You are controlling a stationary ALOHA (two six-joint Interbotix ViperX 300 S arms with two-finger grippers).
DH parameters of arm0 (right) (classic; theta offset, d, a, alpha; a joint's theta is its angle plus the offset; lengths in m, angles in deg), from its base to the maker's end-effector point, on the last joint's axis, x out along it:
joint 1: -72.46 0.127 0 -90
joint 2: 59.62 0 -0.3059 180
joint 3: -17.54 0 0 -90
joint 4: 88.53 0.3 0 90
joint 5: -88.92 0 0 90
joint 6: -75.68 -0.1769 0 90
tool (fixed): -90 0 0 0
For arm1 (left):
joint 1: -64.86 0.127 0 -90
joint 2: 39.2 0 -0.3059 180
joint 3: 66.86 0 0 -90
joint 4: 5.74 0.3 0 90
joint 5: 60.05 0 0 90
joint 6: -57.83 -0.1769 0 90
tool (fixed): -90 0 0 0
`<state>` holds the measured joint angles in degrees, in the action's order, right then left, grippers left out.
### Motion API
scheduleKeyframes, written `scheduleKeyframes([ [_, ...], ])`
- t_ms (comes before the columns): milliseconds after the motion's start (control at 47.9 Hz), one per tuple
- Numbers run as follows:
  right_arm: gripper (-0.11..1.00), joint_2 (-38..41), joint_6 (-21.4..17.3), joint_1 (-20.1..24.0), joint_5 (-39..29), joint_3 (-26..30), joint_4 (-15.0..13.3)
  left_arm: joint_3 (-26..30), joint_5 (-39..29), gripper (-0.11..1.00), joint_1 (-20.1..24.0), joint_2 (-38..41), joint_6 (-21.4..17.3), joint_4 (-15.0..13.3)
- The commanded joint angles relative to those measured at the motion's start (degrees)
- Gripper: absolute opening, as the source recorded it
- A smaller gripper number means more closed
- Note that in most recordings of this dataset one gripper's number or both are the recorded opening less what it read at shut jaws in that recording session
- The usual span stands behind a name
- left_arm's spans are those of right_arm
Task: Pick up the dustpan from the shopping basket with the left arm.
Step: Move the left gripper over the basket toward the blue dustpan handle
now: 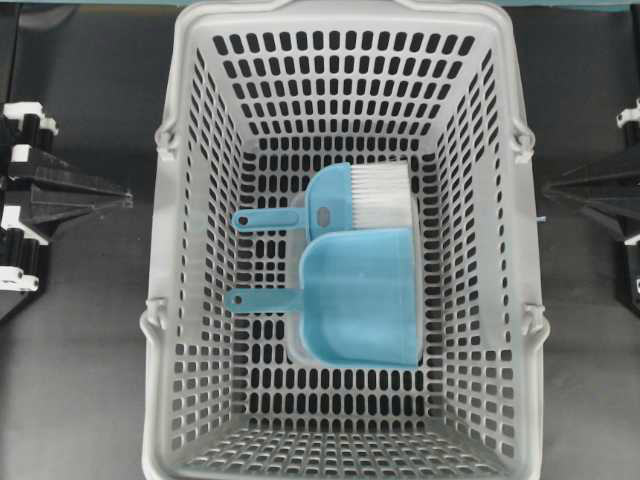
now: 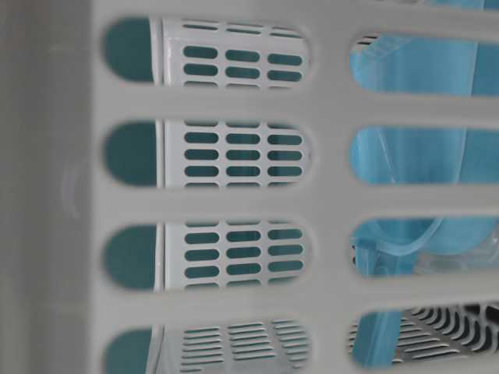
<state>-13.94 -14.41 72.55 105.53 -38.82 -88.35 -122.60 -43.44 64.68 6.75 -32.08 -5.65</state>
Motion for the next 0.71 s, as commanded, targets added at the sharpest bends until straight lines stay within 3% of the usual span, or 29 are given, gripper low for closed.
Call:
scheduleKeyframes([
  [0, 0.0, 0.4, -0.4, 0.2, 0.4, 0.6, 0.1, 3.2, -2.5, 0.06, -1.3, 1.3, 0.9, 2.5],
  [63, 0.05, 0.2, -0.4, 0.3, 0.3, 0.4, 0.3, 5.7, -6.7, 0.02, -1.7, 2.5, 1.2, 2.4],
  [125, 0.0, -0.1, -0.4, 0.5, -0.1, 0.4, 0.4, 8.9, -12.0, 0.0, -2.2, 4.0, 1.2, 2.5],
  [292, 0.0, -0.8, -0.4, 0.6, -0.5, 0.5, 0.4, 19.1, -26.5, 0.0, -3.3, 9.8, 0.7, 2.5],
  [689, 0.0, -2.0, -0.4, 0.8, -1.7, 0.6, 0.4, 43.7, -55.4, 0.0, -4.7, 30.4, 0.4, 2.5],
])
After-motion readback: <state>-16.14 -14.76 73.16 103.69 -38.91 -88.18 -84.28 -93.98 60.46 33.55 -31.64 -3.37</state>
